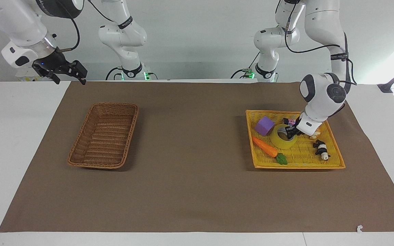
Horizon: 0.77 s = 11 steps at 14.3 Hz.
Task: Move tape to another basket
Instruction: 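Lift the tape with the left gripper while the right gripper approaches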
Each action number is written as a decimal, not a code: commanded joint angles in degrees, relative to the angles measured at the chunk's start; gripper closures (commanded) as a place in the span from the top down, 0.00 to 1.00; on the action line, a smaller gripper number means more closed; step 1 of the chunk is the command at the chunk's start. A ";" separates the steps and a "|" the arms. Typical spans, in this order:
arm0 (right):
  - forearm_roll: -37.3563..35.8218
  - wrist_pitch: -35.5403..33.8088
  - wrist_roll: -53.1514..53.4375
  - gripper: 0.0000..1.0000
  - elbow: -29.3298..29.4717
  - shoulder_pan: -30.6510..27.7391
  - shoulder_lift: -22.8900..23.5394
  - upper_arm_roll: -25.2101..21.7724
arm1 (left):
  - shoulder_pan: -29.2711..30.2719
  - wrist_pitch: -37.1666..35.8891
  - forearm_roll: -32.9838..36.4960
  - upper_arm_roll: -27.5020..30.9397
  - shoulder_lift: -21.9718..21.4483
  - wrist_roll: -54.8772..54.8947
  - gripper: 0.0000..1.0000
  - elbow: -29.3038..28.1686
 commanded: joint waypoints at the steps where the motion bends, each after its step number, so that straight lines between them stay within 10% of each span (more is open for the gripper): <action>1: 0.06 -0.27 -0.63 1.00 -1.18 -0.06 -1.29 0.04 | -0.53 -5.34 -0.52 0.20 0.72 -0.45 0.00 5.93; 6: 0.14 -1.31 -0.46 1.00 -1.17 -0.06 -1.38 0.04 | -0.79 -13.34 -0.52 0.02 0.46 -2.12 0.00 14.73; 11: 8.13 -1.59 -0.98 1.00 -1.00 -0.85 -1.64 -0.58 | -13.16 -17.14 -0.53 0.02 1.25 -21.08 0.00 20.37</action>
